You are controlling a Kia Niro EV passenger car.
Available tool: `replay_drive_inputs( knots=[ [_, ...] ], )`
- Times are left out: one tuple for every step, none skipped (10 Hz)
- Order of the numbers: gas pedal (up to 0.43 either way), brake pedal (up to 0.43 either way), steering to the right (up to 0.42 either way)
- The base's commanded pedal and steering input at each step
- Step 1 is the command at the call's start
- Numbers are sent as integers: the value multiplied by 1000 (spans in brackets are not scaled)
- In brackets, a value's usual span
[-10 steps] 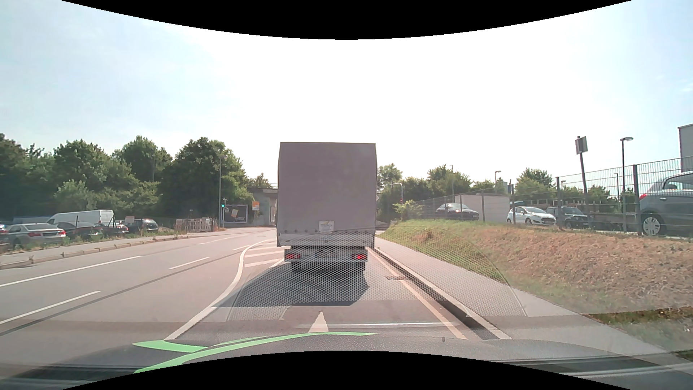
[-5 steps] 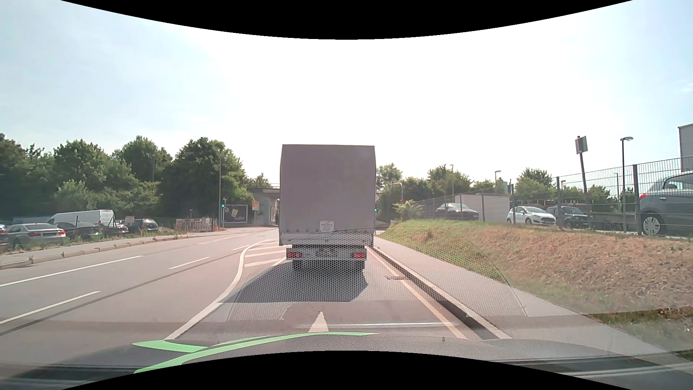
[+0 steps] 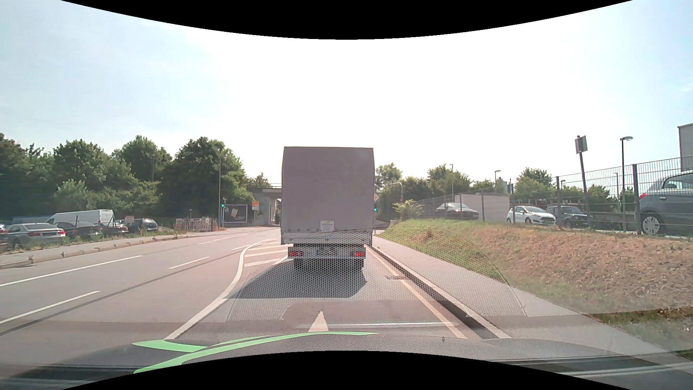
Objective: Follow the waypoints while adhering to traffic rules and regulations
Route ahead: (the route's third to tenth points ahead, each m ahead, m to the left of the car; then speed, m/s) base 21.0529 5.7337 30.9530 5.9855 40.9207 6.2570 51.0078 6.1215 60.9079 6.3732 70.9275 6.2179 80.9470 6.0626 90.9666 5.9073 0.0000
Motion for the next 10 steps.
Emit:
replay_drive_inputs(
  knots=[
    [0,183,2],
    [0,201,2],
    [0,207,2],
    [0,207,2],
    [0,207,2],
    [0,207,2],
    [0,207,2],
    [0,213,2],
    [0,220,2],
    [0,183,2]
  ],
)
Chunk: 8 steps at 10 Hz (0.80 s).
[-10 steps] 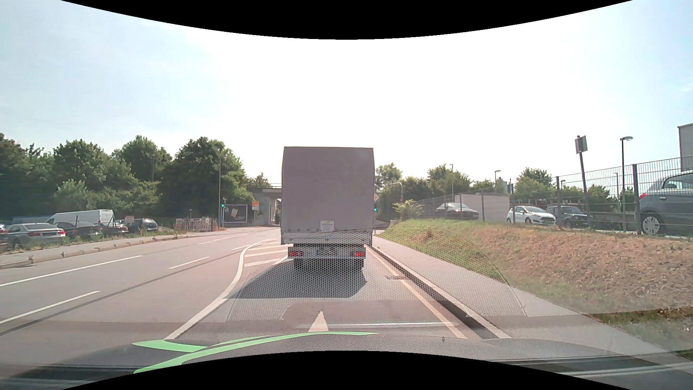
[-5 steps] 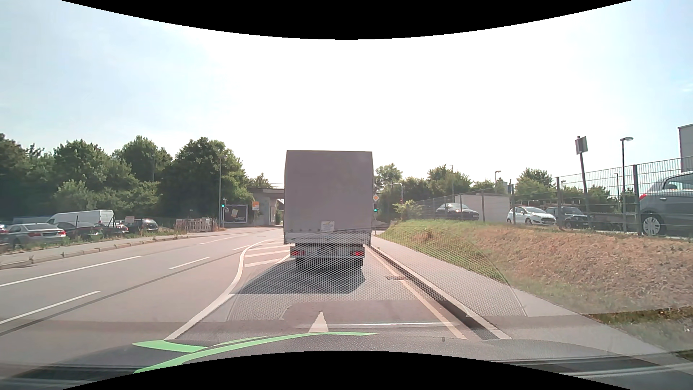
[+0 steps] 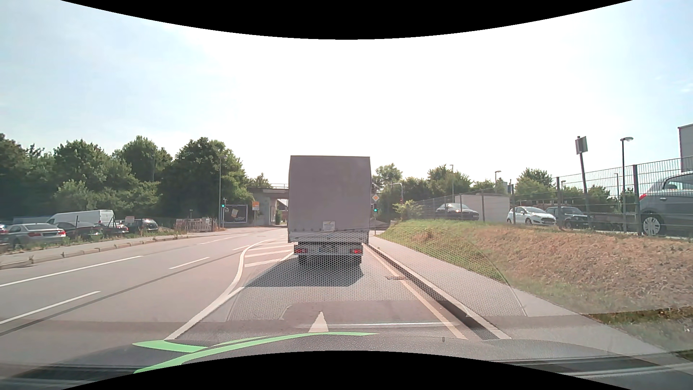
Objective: Follow the waypoints while adhering to traffic rules and regulations
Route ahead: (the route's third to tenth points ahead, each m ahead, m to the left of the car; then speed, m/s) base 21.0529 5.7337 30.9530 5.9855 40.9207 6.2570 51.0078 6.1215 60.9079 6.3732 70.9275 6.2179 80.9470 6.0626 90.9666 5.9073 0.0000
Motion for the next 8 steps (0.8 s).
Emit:
replay_drive_inputs(
  knots=[
    [0,0,2],
    [0,0,1],
    [20,0,-1],
    [118,0,-7],
    [268,0,-12],
    [299,0,-16],
    [358,0,-19],
    [378,0,-21]
  ],
)
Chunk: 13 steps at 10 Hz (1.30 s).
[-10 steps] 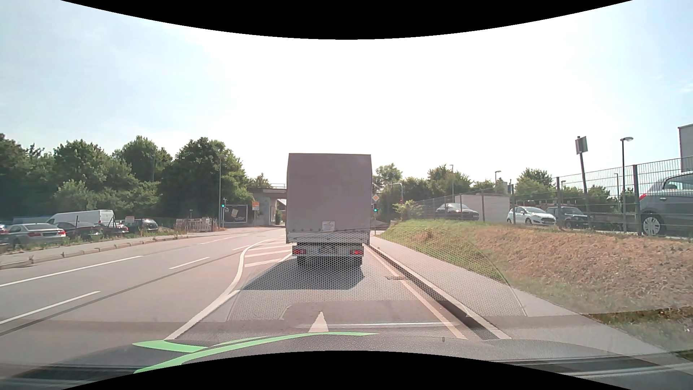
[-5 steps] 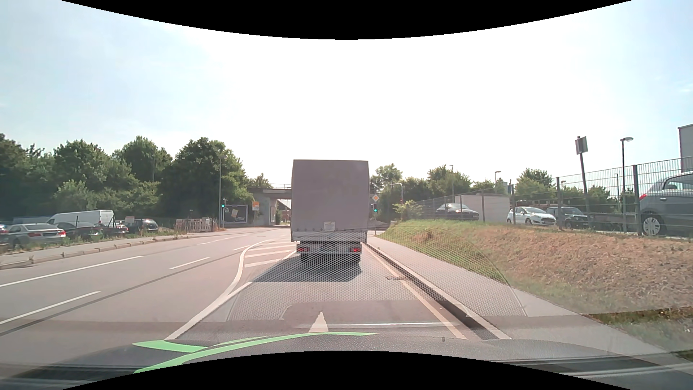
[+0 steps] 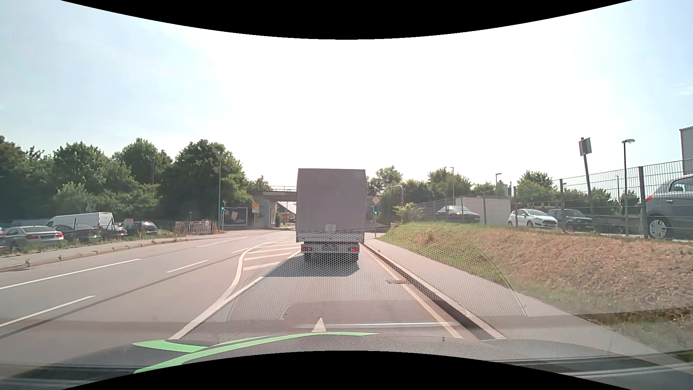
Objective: Follow the waypoints while adhering to traffic rules and regulations
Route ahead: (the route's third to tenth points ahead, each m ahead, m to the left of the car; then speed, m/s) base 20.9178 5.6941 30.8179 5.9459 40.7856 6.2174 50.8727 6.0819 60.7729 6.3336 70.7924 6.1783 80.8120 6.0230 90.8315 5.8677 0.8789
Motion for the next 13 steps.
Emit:
replay_drive_inputs(
  knots=[
    [378,0,-23],
    [378,0,-27],
    [378,0,-29],
    [378,0,-31],
    [378,0,-34],
    [378,0,-35],
    [378,0,-35],
    [378,0,-35],
    [378,0,-35],
    [378,0,-35],
    [378,0,-35],
    [378,0,-34],
    [378,0,-33]
  ],
)
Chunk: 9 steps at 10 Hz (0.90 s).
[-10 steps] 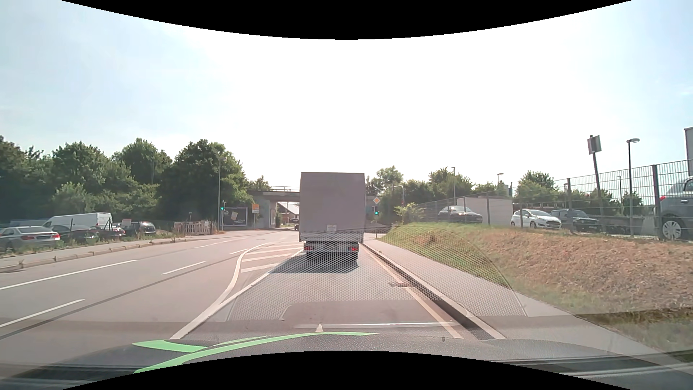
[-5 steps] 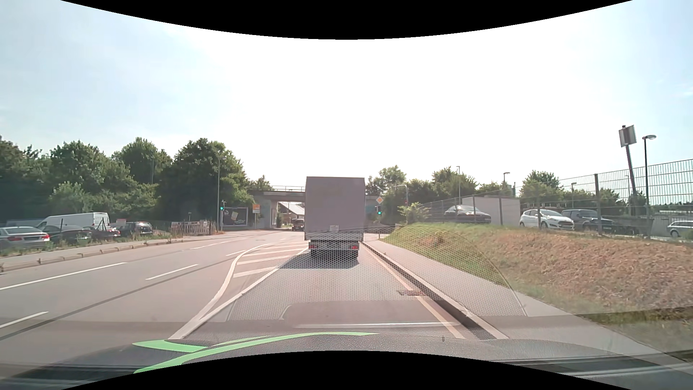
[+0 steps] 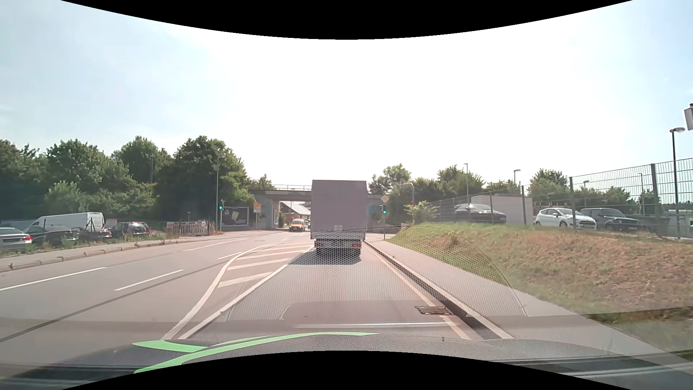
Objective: Follow the waypoints while adhering to traffic rules and regulations
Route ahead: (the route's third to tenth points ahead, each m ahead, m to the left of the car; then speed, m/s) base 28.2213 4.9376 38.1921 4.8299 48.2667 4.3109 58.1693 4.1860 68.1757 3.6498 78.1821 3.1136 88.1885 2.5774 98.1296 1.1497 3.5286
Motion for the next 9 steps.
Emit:
replay_drive_inputs(
  knots=[
    [378,0,-28],
    [378,0,-23],
    [378,0,-18],
    [378,0,-14],
    [378,0,-10],
    [370,0,-6],
    [370,0,-5],
    [370,0,-5],
    [358,0,-3]
  ],
)
